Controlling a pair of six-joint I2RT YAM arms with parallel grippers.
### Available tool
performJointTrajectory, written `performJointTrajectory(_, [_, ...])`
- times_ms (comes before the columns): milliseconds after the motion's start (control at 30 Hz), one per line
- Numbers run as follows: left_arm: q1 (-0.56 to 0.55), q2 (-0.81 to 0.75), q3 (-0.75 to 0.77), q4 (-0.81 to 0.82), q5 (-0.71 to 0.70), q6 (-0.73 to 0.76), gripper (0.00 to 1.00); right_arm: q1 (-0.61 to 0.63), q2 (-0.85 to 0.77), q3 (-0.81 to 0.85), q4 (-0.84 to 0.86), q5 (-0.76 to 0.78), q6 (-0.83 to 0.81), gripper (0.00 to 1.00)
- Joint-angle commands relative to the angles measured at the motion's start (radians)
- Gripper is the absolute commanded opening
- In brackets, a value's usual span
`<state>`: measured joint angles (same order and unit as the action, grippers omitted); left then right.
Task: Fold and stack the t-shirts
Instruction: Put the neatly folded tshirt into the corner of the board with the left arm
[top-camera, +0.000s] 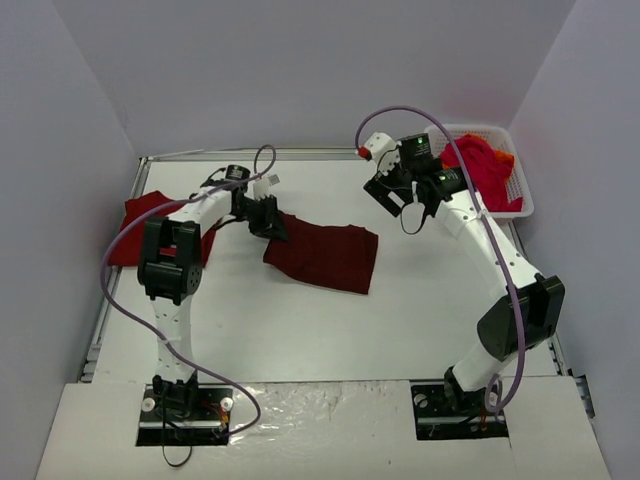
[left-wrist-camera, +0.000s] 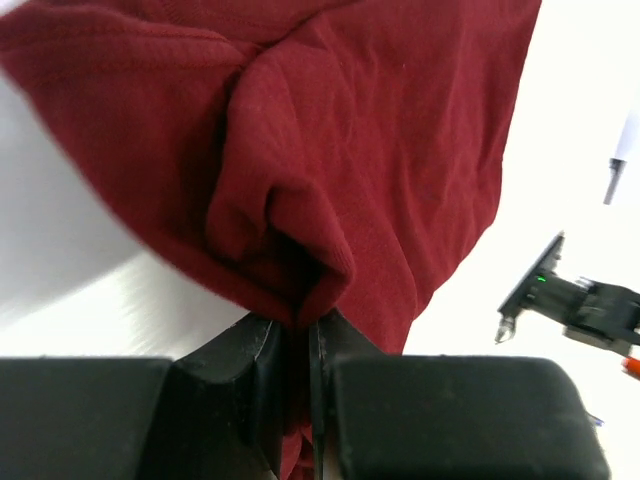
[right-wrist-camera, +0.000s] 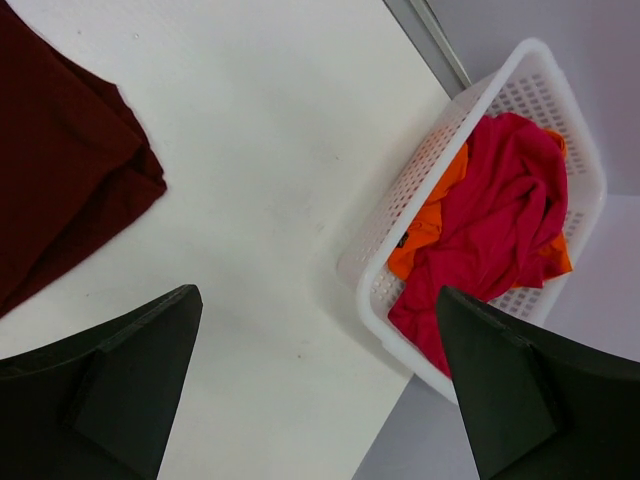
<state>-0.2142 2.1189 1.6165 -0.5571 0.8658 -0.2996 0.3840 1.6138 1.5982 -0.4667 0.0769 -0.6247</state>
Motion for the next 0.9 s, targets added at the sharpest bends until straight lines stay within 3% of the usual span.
performJointTrajectory(0, [0.047,-0.077,0.083,-0.138,-0.086,0.111,0.02,-0.040,-0.015,-0.014,0.028,-0.058,0.023,1.00])
performJointTrajectory(200, [0.156,-0.060,0.210,-0.286,-0.142,0.192,0.02,-0.073,-0.008,-0.079,0.039,-0.126,0.034,1.00])
performJointTrajectory(467, [0.294,0.021,0.495,-0.552,-0.229,0.344,0.02,-0.077,0.018,-0.132,0.045,-0.180,0.046,1.00])
performJointTrajectory(667, [0.337,0.105,0.779,-0.750,-0.278,0.418,0.02,-0.082,0.034,-0.138,0.045,-0.200,0.049,1.00])
performJointTrajectory(867, [0.349,0.102,0.885,-0.822,-0.355,0.484,0.02,-0.083,0.050,-0.142,0.046,-0.212,0.049,1.00])
